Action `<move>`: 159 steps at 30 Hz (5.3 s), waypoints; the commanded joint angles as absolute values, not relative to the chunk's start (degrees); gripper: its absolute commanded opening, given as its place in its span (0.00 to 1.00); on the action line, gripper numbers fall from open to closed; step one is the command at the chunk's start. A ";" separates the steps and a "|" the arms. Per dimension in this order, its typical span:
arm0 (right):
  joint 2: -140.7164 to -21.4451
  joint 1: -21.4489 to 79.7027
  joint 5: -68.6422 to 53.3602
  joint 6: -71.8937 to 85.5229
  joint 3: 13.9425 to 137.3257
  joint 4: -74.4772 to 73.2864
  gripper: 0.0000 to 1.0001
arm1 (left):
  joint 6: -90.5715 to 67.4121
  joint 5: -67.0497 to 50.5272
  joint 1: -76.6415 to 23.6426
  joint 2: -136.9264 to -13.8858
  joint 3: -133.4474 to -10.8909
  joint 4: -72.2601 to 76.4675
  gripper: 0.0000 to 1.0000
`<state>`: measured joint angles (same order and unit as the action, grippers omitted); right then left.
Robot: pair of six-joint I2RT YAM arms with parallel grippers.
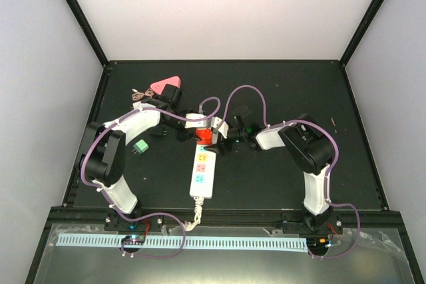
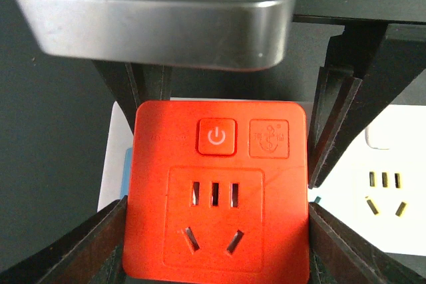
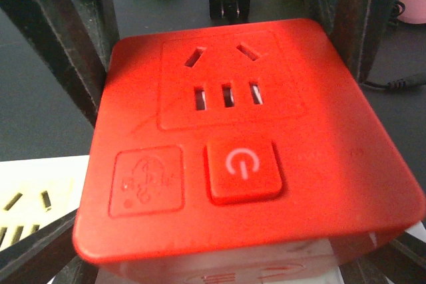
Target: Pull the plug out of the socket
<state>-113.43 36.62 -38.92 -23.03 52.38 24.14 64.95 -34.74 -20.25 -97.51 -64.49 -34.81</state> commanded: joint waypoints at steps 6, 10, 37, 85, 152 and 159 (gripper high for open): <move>-113.98 36.95 -36.41 -25.30 53.66 19.34 0.87 | 63.02 -40.88 -22.37 -95.54 -67.54 -36.73 0.35; -113.84 37.31 -35.60 -26.14 53.74 18.64 0.87 | 61.51 -40.94 -23.62 -95.39 -68.17 -36.55 0.33; -112.21 38.76 -33.74 -29.79 51.85 9.55 0.92 | 64.58 -43.56 -22.24 -93.08 -67.69 -38.82 0.26; -90.54 38.19 -34.16 -26.76 47.32 7.67 1.00 | 66.54 13.92 -18.09 -82.49 -64.85 -70.13 0.27; -90.43 50.19 -33.91 -38.84 64.64 -29.71 0.95 | 29.62 -23.21 -5.17 -80.76 -76.70 -56.54 0.99; -96.29 57.49 -26.65 -38.45 67.96 -30.67 0.94 | 29.27 -23.17 -4.65 -80.85 -76.81 -56.56 0.99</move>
